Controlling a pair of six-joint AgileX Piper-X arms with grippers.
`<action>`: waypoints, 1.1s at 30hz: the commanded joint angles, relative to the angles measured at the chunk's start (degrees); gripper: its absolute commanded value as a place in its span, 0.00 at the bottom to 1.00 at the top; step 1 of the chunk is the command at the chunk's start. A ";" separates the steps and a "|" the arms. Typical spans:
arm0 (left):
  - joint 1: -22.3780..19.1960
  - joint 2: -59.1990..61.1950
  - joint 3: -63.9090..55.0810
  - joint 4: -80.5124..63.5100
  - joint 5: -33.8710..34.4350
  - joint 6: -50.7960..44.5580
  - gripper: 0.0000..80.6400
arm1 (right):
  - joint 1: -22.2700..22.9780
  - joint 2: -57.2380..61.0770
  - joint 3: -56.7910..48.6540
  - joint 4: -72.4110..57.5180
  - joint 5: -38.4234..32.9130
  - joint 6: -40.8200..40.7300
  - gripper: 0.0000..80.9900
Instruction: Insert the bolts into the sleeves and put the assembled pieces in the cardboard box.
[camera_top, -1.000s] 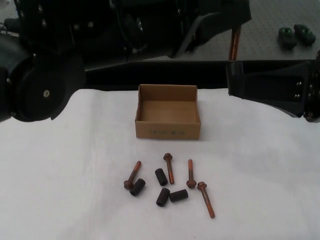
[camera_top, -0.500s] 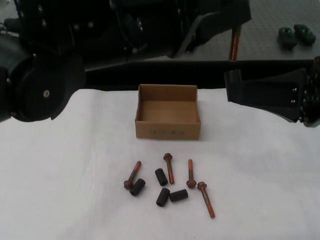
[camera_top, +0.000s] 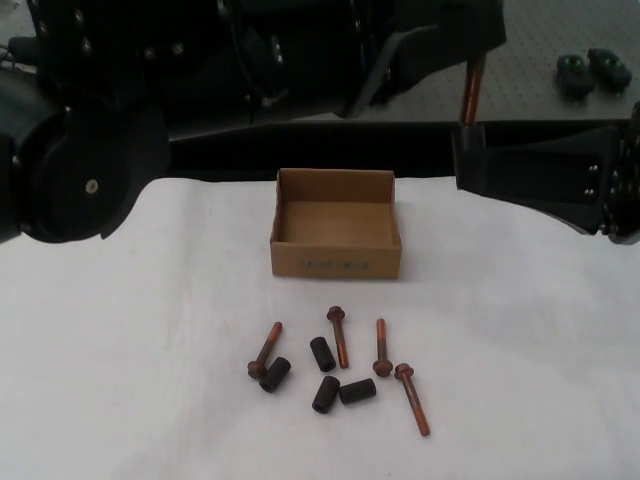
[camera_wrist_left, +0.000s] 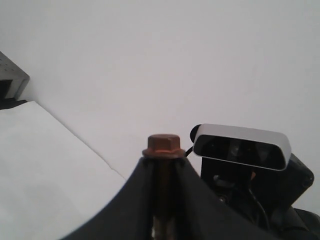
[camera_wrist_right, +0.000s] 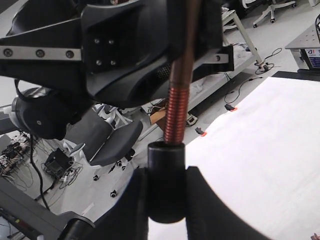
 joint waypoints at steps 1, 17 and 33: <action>0.03 -1.04 -0.27 -2.09 1.05 -1.12 0.01 | -0.41 -0.17 -0.11 -2.13 1.69 -0.10 0.03; 0.03 -1.04 -0.27 -0.82 1.99 -1.10 0.01 | -0.57 -0.17 -0.11 -2.12 6.84 -0.10 0.03; 0.03 -1.04 -0.27 6.27 6.18 0.91 0.01 | -3.32 -0.17 -0.11 -2.39 5.43 -0.10 0.03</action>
